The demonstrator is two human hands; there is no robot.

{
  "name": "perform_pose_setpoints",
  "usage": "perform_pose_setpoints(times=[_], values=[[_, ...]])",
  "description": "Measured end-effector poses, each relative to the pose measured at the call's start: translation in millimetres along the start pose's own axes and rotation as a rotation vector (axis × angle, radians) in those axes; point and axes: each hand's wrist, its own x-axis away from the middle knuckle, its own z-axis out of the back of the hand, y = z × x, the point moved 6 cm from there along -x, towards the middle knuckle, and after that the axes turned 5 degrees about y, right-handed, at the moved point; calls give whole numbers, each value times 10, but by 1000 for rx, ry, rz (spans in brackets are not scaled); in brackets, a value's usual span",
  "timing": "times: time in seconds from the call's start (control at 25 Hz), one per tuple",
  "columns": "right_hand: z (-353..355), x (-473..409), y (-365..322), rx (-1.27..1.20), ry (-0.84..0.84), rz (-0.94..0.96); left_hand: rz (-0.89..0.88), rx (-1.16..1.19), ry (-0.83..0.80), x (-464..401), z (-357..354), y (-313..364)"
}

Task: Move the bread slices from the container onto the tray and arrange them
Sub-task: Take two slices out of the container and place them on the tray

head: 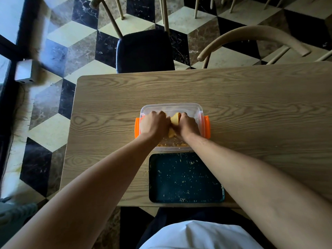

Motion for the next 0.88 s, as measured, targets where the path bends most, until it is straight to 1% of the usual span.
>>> perform_pose_setpoints(times=[0.04,0.12,0.2,0.36,0.48,0.6,0.68,0.8,0.88], values=[[0,7,-12,5,0,12,77,38,-16,-22,5,-44],[-24,3,-9,39,-3,31,154,65,-53,-47,-18,-100],[-43,-5,11,62,3,21,184,63,-75,-49,-51,-132],[-1,-10,73,-28,40,-65,193,93,-45,-23,-73,-163],[135,98,-1,-17,65,-23,240,180,19,41,12,-222],[387,321,-152,8,102,84,315,309,95,170,159,-347],[624,505,-204,-26,180,122,314,427,172,308,280,-447],[932,787,-161,-186,248,145,259,631,282,573,478,-621],[1042,1017,-75,-352,215,152,234,860,302,812,577,-739]])
